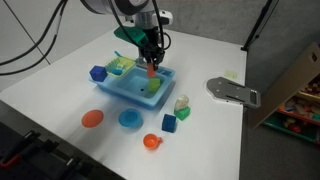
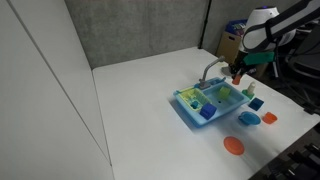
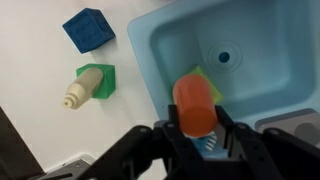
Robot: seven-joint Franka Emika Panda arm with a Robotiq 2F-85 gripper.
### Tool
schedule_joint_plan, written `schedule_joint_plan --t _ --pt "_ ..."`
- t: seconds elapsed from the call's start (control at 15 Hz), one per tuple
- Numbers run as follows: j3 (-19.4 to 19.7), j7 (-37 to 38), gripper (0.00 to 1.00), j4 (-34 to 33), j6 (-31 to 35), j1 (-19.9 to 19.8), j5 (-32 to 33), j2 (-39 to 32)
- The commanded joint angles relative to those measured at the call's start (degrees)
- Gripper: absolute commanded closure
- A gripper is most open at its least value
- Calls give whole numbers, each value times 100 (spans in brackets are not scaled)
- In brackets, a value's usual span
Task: Put the orange object on top of the light green block
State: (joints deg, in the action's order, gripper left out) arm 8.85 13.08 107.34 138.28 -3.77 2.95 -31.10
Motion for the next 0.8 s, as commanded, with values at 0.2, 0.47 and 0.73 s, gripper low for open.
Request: schedule_joint_plan --t 0.2,0.47,0.73 --pt "49 68 86 -718 72 55 60 -645" --pt "62 75 86 -903 212 106 70 -917" --pt "78 89 86 -1024 331 154 56 -1139"
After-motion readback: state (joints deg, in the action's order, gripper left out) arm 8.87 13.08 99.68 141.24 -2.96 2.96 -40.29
